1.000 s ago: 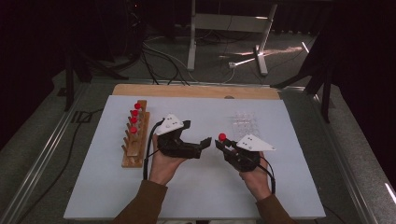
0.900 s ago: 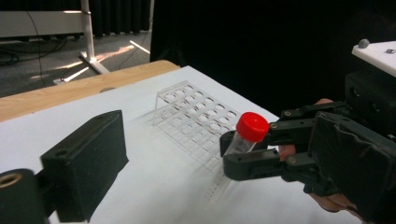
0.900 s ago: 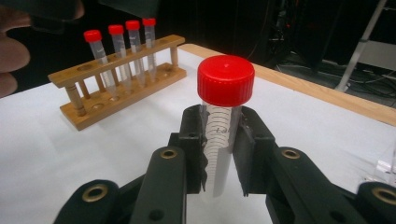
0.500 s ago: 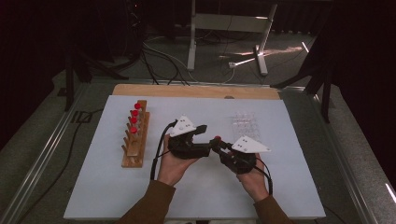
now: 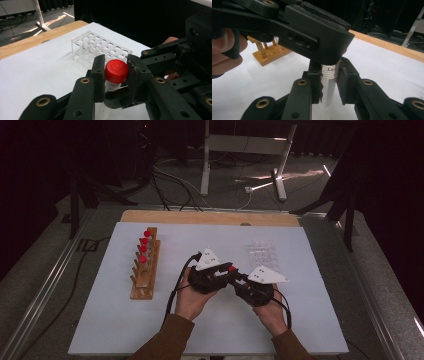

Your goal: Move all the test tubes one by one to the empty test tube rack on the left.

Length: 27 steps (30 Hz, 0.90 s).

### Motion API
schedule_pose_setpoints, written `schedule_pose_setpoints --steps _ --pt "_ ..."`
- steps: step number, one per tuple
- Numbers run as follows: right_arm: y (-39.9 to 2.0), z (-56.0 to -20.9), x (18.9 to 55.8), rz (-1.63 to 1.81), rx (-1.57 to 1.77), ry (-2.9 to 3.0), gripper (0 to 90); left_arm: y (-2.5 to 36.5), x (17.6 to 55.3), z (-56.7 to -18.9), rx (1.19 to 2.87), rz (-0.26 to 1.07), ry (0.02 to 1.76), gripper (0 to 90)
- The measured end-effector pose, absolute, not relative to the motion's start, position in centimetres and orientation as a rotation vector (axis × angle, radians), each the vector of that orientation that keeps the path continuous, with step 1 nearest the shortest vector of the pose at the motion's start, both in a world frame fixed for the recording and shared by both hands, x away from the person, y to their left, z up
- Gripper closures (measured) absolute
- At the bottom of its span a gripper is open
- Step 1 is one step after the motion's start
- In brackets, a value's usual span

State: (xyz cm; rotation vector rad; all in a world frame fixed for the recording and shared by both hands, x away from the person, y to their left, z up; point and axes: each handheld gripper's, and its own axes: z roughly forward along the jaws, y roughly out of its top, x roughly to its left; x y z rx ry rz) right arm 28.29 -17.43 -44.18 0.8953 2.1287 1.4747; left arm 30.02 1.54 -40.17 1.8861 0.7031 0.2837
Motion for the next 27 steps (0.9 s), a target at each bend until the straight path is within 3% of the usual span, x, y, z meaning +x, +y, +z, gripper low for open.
schedule_pose_setpoints --steps 8,13,19,27 --pt "-18.2 -44.1 28.6 1.511 0.898 2.136 34.2 3.2 30.2 -39.6 1.852 0.322 0.75 71.0" --pt "-19.4 -43.9 29.0 1.508 0.954 2.093 15.8 5.6 30.2 -38.9 1.821 0.354 0.796 71.0" --pt "-21.3 -43.6 29.4 1.493 1.03 2.038 3.0 9.7 29.6 -38.1 1.772 0.415 0.853 70.9" --pt "-23.8 -43.1 29.4 1.489 1.074 1.968 2.2 16.7 28.3 -37.7 1.683 0.523 0.979 70.9"
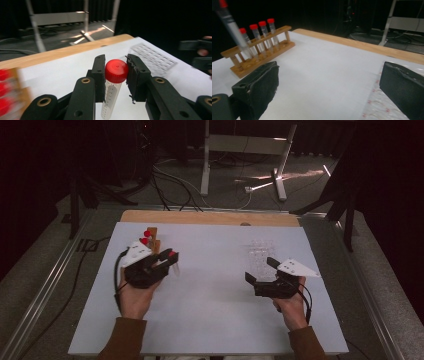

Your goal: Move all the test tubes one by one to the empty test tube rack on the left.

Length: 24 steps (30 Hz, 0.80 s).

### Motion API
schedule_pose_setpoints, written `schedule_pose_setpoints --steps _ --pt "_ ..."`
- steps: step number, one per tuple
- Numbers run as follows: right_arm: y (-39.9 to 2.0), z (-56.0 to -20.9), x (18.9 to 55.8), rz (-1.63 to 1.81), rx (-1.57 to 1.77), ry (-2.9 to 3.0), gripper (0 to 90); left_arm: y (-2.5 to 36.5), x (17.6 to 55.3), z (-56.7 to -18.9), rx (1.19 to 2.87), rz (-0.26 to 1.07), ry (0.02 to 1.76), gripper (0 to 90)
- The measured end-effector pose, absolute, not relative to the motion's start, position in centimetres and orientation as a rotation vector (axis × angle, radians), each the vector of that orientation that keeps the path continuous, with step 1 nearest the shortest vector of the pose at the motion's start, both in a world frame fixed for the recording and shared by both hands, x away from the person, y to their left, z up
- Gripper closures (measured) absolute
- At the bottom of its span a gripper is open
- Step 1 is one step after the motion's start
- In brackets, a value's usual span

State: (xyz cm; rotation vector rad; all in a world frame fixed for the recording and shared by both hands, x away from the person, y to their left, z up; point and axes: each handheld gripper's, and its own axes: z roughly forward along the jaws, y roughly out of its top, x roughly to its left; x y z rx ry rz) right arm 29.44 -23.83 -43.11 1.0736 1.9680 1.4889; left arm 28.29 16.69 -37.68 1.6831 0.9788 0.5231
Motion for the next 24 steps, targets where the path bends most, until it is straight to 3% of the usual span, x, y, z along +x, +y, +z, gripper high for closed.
schedule_pose_setpoints --steps 11,24 --pt "-25.4 -42.9 29.3 1.487 1.1 1.928 2.2 22.5 27.1 -37.9 1.606 0.669 1.118 70.9" --pt "-26.0 -42.8 29.2 1.502 1.108 1.909 2.3 22.4 28.6 -42.8 1.658 0.638 1.209 70.8"
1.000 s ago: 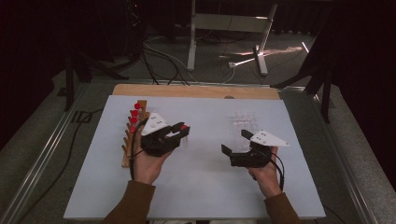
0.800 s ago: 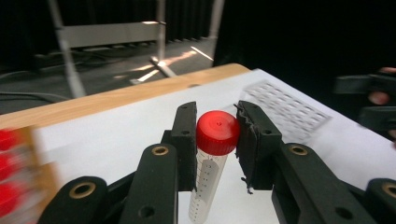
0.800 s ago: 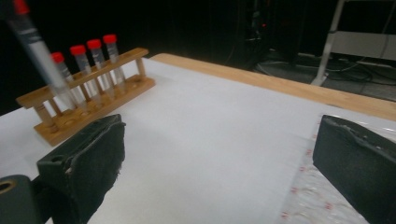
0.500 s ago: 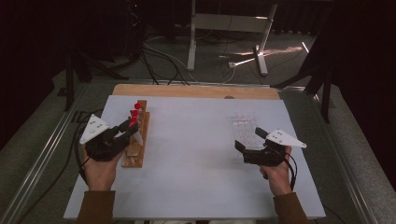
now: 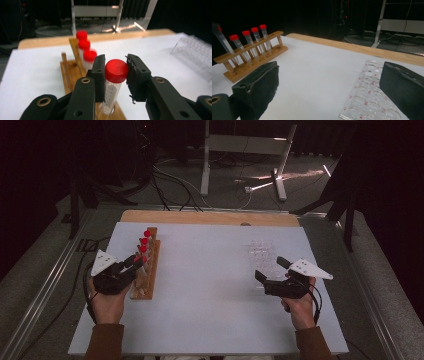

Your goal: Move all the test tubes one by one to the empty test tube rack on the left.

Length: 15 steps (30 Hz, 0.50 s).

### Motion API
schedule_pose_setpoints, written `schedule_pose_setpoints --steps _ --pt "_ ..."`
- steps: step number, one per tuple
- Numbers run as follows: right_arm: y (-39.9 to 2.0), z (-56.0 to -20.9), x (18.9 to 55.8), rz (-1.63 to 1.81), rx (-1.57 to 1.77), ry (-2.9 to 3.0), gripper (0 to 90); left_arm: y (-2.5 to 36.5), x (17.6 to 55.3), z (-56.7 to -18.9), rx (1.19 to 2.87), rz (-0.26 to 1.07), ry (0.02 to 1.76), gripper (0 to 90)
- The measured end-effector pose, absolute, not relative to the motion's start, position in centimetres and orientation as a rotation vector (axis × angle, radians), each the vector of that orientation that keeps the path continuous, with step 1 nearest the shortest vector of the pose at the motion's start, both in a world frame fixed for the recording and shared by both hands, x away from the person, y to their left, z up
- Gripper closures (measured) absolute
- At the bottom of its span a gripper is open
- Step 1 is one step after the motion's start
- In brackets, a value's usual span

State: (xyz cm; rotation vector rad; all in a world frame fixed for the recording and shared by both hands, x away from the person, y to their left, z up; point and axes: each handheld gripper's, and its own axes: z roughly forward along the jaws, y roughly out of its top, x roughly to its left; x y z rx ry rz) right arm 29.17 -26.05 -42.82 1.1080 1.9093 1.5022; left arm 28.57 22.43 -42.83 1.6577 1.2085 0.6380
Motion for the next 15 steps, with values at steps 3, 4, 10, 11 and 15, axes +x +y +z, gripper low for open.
schedule_pose_setpoints --steps 3,4,10,11,15 --pt "-26.2 -42.8 29.1 1.503 1.11 1.905 2.3 22.2 28.7 -44.0 1.669 0.632 1.225 70.7" --pt "-26.2 -42.8 29.1 1.501 1.107 1.905 2.3 22.2 28.8 -44.2 1.675 0.628 1.227 70.7" --pt "-26.2 -42.9 29.1 1.502 1.106 1.907 2.4 22.3 28.7 -44.7 1.659 0.623 1.223 70.5" --pt "-26.2 -42.9 29.1 1.502 1.107 1.907 2.4 22.4 28.7 -44.7 1.657 0.622 1.222 70.4" --pt "-26.3 -42.9 29.1 1.505 1.105 1.904 2.4 22.5 28.6 -44.9 1.645 0.609 1.214 69.7"
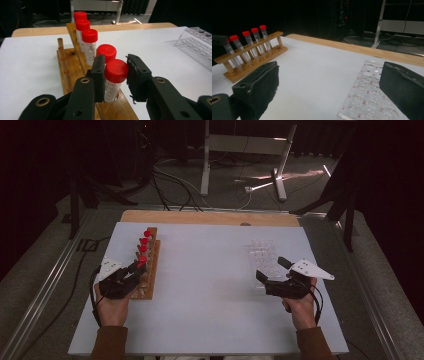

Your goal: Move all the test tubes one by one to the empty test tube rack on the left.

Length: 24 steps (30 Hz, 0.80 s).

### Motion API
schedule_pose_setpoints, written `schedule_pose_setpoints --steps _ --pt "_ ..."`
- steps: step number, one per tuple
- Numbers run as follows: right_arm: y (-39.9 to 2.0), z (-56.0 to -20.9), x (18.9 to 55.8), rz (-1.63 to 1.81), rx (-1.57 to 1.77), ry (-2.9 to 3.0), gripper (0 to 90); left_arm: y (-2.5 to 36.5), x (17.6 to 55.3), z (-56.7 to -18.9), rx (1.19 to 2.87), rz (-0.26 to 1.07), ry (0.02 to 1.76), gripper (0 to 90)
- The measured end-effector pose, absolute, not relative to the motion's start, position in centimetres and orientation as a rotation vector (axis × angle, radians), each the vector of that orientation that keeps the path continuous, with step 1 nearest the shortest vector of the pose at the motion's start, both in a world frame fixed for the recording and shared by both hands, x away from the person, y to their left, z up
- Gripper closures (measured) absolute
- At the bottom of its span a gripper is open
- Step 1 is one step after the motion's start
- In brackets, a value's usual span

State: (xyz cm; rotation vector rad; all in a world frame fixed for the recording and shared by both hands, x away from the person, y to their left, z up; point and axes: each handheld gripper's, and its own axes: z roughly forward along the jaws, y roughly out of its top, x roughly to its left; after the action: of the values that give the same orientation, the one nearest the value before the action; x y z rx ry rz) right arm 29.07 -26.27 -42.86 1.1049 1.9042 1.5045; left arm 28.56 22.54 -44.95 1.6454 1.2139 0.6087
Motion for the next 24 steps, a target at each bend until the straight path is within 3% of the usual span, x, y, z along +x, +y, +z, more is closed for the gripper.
schedule_pose_setpoints --steps 3,12,14,18,24 --pt "-26.3 -42.9 29.0 1.504 1.105 1.901 2.3 22.7 28.5 -45.0 1.631 0.591 1.202 60.9" --pt "-27.9 -43.0 27.9 1.462 1.091 1.87 2.2 23.1 26.6 -43.8 1.53 0.695 1.14 17.1" --pt "-28.4 -43.1 27.6 1.454 1.087 1.86 1.9 23.4 26.1 -43.7 1.506 0.705 1.143 15.0" --pt "-29.4 -43.7 26.7 1.441 1.085 1.845 1.8 24.0 25.3 -43.9 1.485 0.719 1.15 1.4" --pt "-30.8 -44.7 25.5 1.432 1.076 1.832 1.4 24.5 24.1 -44.4 1.487 0.735 1.176 0.5"
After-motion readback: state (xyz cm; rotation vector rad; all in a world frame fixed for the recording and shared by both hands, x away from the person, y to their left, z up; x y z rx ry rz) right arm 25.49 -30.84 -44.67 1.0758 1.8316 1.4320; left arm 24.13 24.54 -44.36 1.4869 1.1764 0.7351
